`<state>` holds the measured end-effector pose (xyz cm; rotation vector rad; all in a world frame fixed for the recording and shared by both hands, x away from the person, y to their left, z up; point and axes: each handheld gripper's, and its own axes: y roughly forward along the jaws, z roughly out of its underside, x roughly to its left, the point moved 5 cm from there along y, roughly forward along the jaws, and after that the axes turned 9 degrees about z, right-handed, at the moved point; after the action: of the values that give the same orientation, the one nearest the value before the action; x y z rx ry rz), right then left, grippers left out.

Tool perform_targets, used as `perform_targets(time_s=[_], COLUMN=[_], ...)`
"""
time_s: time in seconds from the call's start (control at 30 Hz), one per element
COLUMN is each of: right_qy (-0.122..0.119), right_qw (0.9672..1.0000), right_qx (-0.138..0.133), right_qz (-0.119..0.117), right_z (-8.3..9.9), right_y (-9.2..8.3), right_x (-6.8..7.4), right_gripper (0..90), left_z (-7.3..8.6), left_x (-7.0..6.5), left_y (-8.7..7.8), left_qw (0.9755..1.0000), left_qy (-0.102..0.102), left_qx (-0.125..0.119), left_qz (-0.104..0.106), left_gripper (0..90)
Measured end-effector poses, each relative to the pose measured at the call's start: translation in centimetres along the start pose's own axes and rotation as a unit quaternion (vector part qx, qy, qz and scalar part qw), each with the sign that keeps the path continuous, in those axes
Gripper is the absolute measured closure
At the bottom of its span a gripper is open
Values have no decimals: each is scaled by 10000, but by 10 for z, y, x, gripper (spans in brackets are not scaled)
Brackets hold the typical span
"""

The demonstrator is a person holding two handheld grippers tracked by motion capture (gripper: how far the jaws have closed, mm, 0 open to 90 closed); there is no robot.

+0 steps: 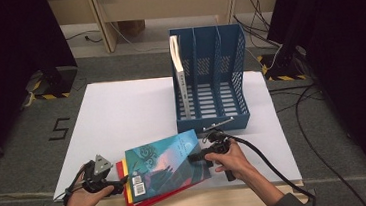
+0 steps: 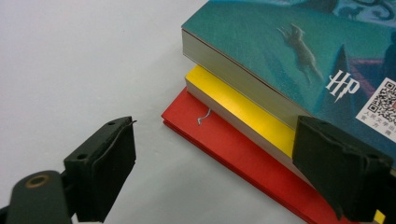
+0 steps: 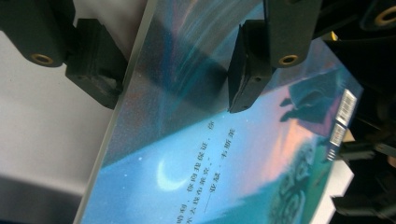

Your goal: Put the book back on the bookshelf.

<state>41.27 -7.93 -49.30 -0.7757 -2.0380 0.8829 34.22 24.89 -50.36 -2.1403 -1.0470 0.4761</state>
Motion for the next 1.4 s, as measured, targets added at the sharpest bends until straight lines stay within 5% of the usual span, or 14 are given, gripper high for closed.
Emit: perform_targets(time_s=[0.13,0.3,0.67,0.77,1.17,1.4], right_qy=[58,211,157,123,-288,-640], right_qw=[9995,9963,9919,9922,9945,9960], right_qx=[-281,-589,-720,-575,-395,-210], right_qz=[-143,-595,-1036,-1102,-931,-591], right_z=[-6,-14,-25,-25,-48,-63], right_y=[-12,-29,-42,-39,-52,-57], right_x=[4,9,21,29,46,65], right_gripper=[441,461,523,547,621,622], left_z=[0,0,0,-1,0,-3], left_x=[0,0,1,-1,0,0], left_y=[0,1,1,2,3,5], left_qw=[10000,10000,10000,9999,9998,9997], left_qy=[-27,17,-6,44,59,69], left_qx=[-13,-16,-73,-96,-186,-217], left_qz=[18,-3,9,-37,-50,-64], left_gripper=[125,119,107,113,108,94])
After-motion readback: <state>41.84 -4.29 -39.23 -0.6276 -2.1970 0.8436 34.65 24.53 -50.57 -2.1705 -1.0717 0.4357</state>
